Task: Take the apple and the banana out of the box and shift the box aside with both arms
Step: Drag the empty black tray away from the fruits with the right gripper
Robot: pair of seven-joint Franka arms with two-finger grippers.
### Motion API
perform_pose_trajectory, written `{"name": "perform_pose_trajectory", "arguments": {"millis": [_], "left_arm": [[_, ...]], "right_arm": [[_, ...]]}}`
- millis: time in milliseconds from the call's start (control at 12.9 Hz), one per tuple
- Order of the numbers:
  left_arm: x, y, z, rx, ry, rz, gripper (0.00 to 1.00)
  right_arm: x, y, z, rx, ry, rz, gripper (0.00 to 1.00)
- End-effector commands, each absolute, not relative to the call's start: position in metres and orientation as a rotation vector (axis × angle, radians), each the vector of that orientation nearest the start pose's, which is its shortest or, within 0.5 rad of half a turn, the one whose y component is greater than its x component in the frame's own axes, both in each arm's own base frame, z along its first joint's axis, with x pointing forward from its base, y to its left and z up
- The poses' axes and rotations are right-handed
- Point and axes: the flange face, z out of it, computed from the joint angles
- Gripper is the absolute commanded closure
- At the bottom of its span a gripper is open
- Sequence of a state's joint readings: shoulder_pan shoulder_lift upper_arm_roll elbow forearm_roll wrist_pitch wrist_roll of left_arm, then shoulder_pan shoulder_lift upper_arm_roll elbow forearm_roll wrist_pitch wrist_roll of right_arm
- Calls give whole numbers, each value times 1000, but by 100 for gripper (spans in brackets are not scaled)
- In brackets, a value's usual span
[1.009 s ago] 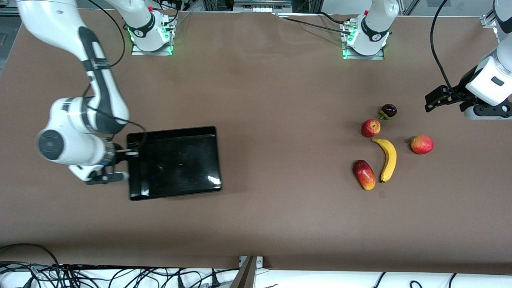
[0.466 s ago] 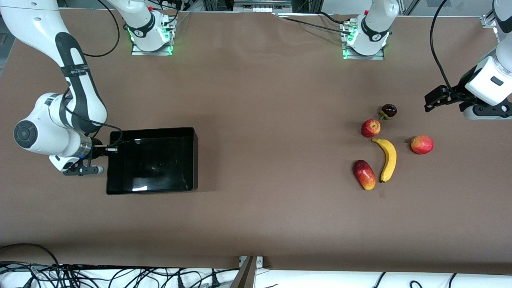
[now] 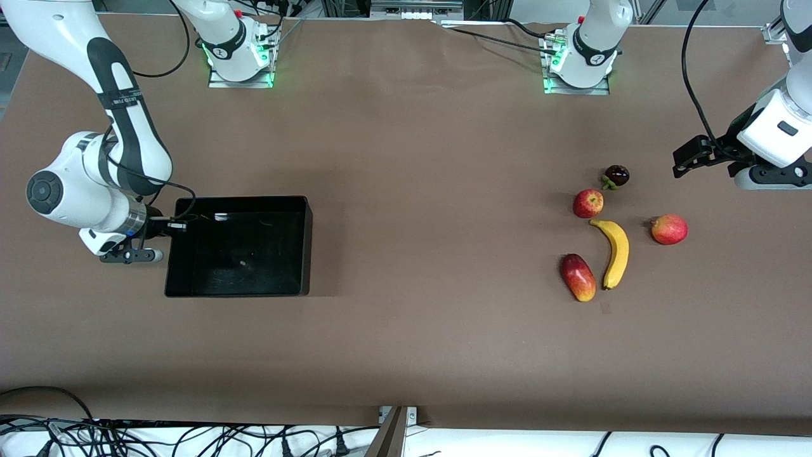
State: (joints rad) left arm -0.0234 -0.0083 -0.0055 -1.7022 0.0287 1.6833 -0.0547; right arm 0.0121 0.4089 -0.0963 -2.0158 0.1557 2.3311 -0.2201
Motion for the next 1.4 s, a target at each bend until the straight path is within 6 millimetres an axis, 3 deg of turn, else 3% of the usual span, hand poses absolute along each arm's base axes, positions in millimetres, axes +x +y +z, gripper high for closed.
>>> {"name": "perform_pose_trajectory", "arguments": {"millis": [0,310,388,466,543,776,1009,1164,1319], "left_arm": [[554,-17,584,-3129,-48,4,0],[553,-17,585,-3129,-48,1,0],[554,-17,584,-3129,-48,4,0],[554,-17,584,-3129,-48,4,0],[554,-17,584,-3129,-48,4,0],[554,-17,584,-3129,-48,4,0],[554,-17,584,-3129,-48,4,0],[554,-17,584,-3129,-48,4,0],[554,-17,584,-3129,-48,4,0]], "right_arm": [[575,-50,229,-3042,-134,126,100],[577,-52,228,-3046,-151,107,100],[579,-52,230,-3046,-144,102,90],[584,-51,236,-3048,-146,82,36],[590,-50,244,-3049,-160,56,0],[616,-34,294,-3034,-117,85,0],[645,10,366,-3078,-146,129,0],[647,32,419,-3096,-122,180,0],[636,51,466,-3096,-147,171,0]]}}
